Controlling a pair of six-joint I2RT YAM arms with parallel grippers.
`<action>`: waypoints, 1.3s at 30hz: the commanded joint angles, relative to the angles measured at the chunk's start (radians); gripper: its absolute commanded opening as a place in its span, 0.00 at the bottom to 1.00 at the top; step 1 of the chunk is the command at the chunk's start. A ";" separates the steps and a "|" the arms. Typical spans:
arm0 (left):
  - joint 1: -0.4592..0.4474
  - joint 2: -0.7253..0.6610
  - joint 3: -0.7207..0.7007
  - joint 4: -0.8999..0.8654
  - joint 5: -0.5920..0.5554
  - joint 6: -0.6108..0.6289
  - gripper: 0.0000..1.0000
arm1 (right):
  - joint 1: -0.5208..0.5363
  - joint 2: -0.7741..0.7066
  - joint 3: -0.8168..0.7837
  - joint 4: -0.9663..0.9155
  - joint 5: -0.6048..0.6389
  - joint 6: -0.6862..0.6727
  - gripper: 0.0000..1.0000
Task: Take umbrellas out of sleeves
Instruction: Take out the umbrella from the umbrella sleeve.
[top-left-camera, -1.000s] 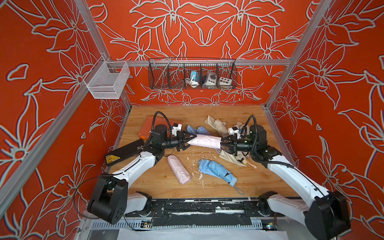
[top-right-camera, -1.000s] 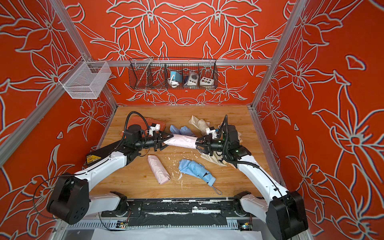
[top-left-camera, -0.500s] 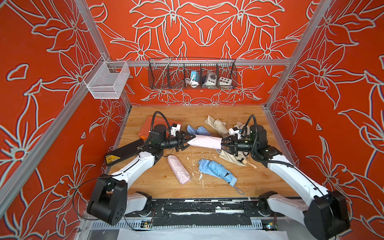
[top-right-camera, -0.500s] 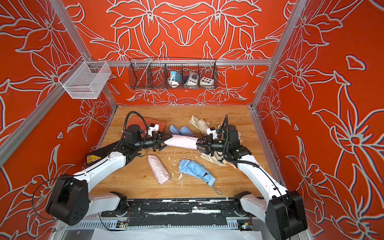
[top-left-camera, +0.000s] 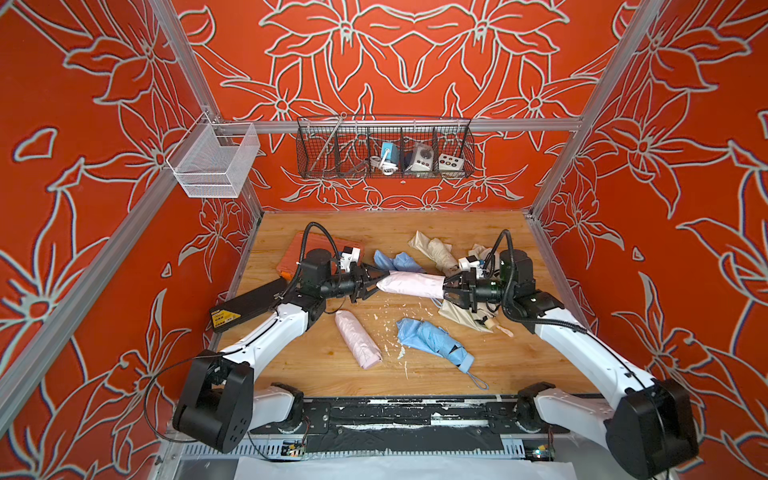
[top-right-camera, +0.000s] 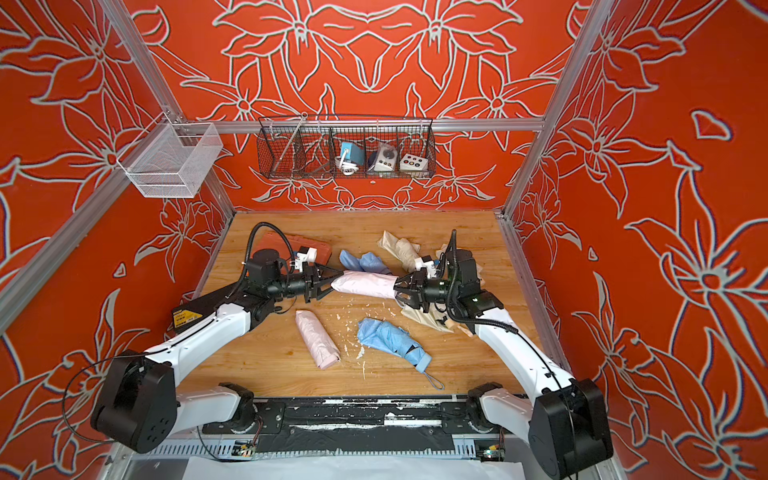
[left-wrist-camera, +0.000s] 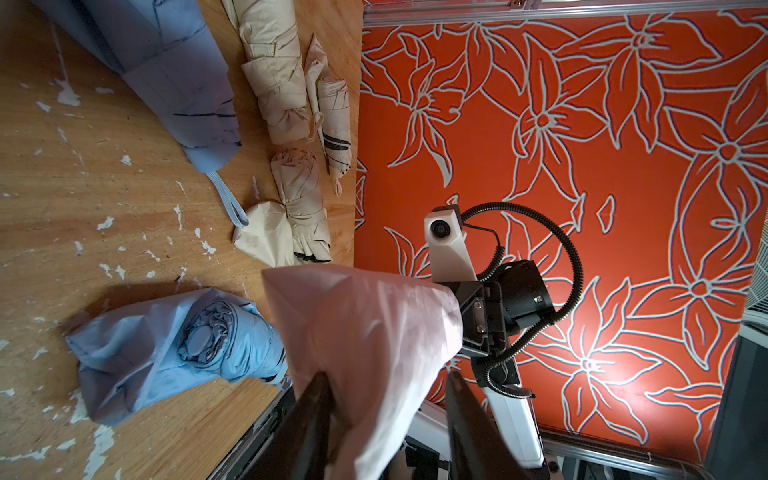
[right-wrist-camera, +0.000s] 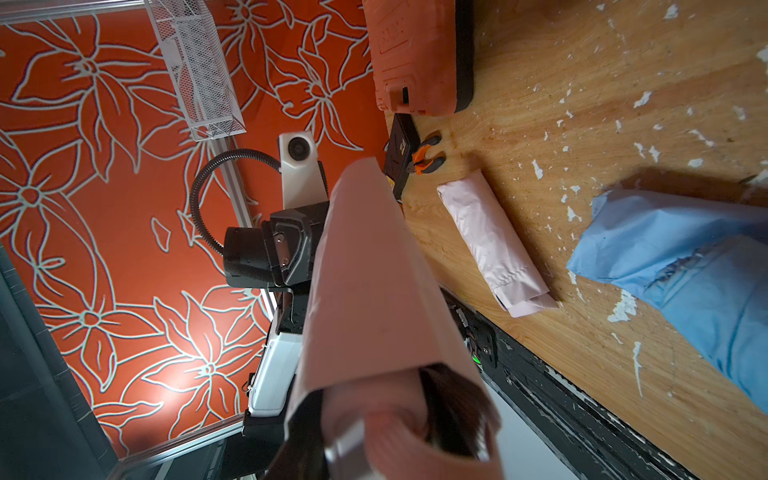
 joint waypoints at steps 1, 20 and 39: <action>0.004 -0.028 0.018 0.033 0.019 0.015 0.40 | -0.006 -0.003 0.030 0.011 -0.016 -0.022 0.18; 0.004 -0.033 0.006 0.032 0.026 0.034 0.00 | -0.009 -0.002 0.037 0.006 -0.018 -0.024 0.18; 0.036 -0.020 0.033 -0.062 -0.025 0.089 0.00 | -0.020 -0.005 0.047 -0.028 -0.020 -0.053 0.17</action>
